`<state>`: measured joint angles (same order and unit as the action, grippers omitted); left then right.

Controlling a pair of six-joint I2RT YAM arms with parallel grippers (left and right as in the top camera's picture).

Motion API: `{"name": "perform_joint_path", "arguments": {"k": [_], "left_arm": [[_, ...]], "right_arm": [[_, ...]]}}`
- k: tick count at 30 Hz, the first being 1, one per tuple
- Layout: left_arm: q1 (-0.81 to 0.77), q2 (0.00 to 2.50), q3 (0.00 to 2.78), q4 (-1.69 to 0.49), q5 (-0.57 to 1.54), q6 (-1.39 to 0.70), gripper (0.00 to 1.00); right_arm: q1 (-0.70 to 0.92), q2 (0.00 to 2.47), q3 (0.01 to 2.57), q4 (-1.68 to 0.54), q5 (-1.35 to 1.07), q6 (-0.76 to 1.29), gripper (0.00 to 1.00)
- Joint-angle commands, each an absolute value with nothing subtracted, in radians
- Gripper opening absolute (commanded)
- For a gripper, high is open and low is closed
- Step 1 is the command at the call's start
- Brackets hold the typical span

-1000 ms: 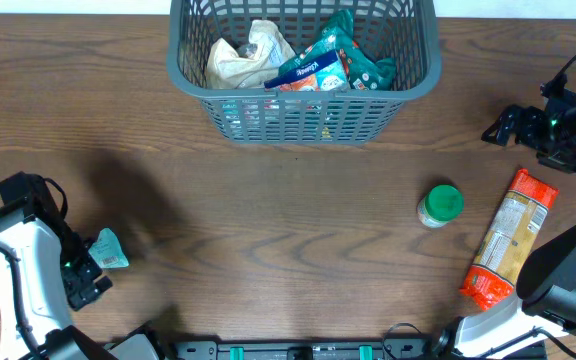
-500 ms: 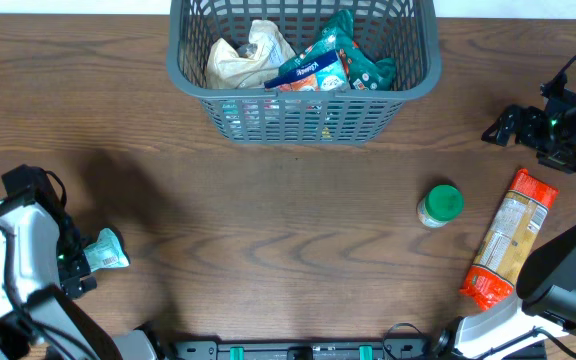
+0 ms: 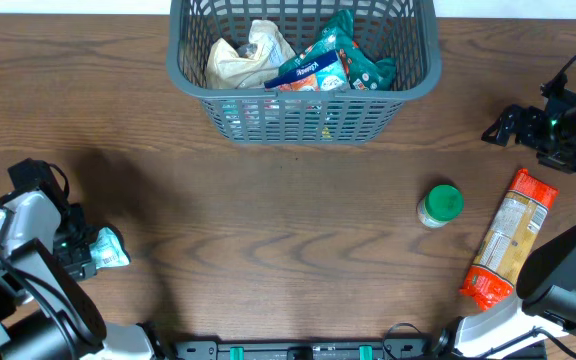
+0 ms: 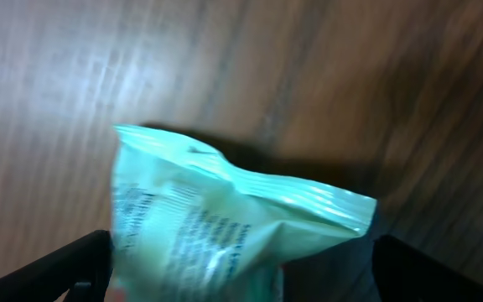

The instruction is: Pack container

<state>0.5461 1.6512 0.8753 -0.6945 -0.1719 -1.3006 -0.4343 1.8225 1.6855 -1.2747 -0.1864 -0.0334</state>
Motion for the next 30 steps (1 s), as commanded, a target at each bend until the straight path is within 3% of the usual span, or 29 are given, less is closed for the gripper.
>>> {"name": "perform_joint_path", "arguments": {"k": [1, 5, 8, 11, 19, 25, 30], "left_arm": [[0.543, 1.689, 0.871, -0.673, -0.138, -1.264, 0.99], [0.528, 1.709, 0.871, -0.667, -0.125, -1.264, 0.98], [0.525, 1.709, 0.871, -0.668, -0.096, -1.264, 0.85], [0.525, 1.709, 0.871, -0.672, -0.062, -1.245, 0.64], [0.525, 1.703, 0.877, -0.667, -0.052, -1.177, 0.48], [0.525, 1.659, 0.955, -0.674, -0.024, -0.856, 0.36], [0.525, 1.566, 1.036, -0.679, 0.152, -0.619, 0.2]], "right_arm": [[-0.424, 1.826, 1.684, -1.275, -0.195, -0.023, 0.99], [-0.424, 1.826, 1.684, -1.275, -0.195, -0.023, 0.99], [-0.424, 1.826, 1.684, -1.275, -0.195, -0.023, 0.99], [-0.424, 1.826, 1.684, -1.276, -0.195, -0.023, 0.99], [-0.424, 1.826, 1.684, -1.275, -0.195, -0.023, 0.99], [-0.424, 1.826, 1.684, -1.275, -0.196, -0.023, 0.99], [-0.424, 1.826, 1.684, -1.275, -0.196, -0.023, 0.99]]}}
